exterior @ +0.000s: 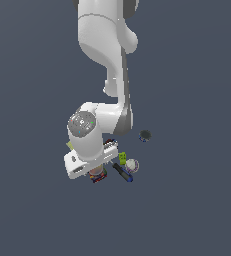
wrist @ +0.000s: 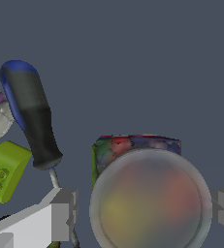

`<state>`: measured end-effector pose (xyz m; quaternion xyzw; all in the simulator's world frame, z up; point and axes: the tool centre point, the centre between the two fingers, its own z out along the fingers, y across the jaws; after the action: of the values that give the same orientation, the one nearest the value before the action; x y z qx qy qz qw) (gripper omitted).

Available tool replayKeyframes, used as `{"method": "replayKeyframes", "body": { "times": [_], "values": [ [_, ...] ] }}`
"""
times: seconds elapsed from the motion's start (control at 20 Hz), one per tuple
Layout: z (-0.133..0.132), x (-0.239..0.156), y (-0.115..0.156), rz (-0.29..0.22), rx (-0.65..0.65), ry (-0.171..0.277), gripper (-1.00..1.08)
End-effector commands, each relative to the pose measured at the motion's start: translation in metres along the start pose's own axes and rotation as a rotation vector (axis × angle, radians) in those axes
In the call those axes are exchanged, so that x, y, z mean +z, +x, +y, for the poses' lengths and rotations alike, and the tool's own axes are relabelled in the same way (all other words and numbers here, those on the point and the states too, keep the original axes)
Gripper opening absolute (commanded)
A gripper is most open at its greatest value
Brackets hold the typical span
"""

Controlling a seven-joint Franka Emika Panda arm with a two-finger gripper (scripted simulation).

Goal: Pick up a designated object from a clutter of objects.

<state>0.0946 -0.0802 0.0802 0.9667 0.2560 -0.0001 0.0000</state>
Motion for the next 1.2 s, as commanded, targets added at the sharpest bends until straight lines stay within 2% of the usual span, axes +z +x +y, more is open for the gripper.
{"method": "replayKeyframes", "body": {
  "times": [0.0, 0.3, 0.35, 1.15],
  "values": [
    [-0.0003, 0.0127, -0.0004, 0.0, -0.001, 0.0, 1.0],
    [0.0006, 0.0222, 0.0007, 0.0, -0.002, 0.0, 1.0],
    [0.0006, 0.0222, 0.0007, 0.0, -0.002, 0.0, -1.0],
    [0.0014, 0.0132, -0.0031, 0.0, -0.001, 0.0, -1.0]
  ]
}}
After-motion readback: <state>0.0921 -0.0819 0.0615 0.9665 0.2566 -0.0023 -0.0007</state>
